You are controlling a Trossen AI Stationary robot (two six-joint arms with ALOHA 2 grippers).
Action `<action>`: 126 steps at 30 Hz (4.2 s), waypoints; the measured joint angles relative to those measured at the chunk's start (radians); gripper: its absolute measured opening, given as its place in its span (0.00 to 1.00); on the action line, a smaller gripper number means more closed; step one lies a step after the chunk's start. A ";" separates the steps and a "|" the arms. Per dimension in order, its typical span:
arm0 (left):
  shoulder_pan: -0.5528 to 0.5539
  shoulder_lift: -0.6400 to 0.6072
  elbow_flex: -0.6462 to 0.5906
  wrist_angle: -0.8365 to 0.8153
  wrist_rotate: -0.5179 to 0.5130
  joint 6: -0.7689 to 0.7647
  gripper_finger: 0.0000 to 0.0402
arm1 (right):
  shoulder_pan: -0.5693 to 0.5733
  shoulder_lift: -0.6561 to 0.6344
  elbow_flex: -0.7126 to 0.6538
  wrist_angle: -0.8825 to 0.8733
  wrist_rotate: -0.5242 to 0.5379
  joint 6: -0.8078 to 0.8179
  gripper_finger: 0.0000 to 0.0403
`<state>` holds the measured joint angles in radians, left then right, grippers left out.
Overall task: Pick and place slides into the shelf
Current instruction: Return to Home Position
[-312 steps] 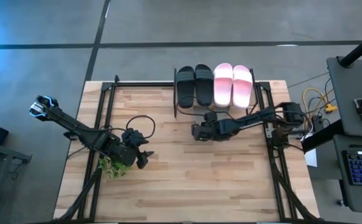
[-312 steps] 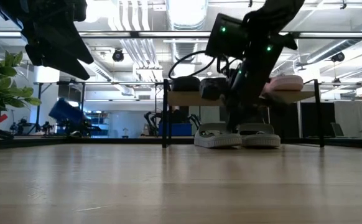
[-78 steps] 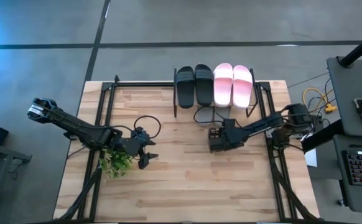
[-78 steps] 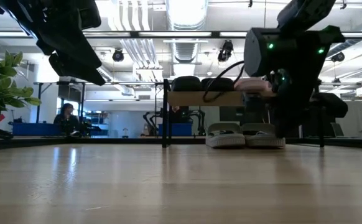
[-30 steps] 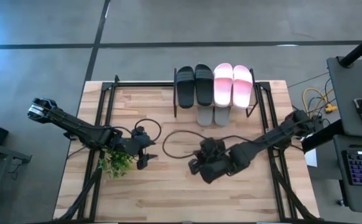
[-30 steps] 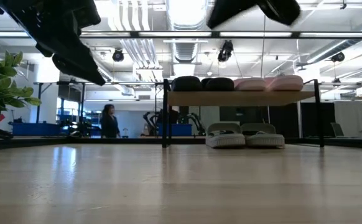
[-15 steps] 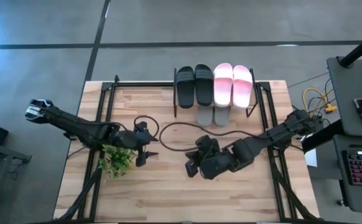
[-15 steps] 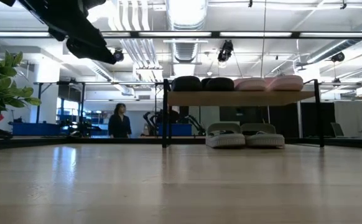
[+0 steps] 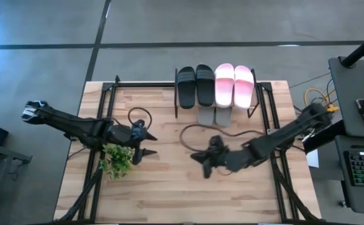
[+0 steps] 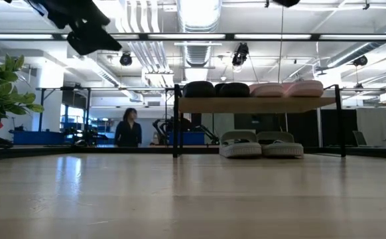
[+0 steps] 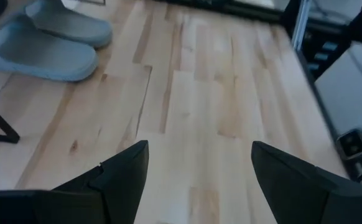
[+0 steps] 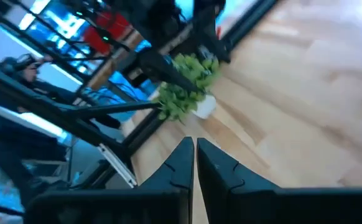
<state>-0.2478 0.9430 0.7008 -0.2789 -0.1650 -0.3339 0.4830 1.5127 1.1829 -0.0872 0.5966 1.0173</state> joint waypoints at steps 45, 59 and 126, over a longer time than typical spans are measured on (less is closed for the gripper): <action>0.202 0.064 -0.007 0.653 0.351 -0.044 0.67 | -0.010 -1.146 -0.839 0.341 -0.386 -0.626 0.03; 0.220 0.087 -0.051 0.791 0.358 -0.044 0.67 | -0.010 -1.308 -0.941 0.338 -0.443 -0.647 0.03; 0.442 -0.872 -0.513 0.429 0.238 -0.002 0.67 | -0.010 -1.471 -0.959 0.147 -0.201 -0.670 0.03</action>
<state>0.1944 0.0713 0.1878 0.1498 0.0728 -0.3360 0.4728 0.0418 0.2237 0.0597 0.3958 0.3473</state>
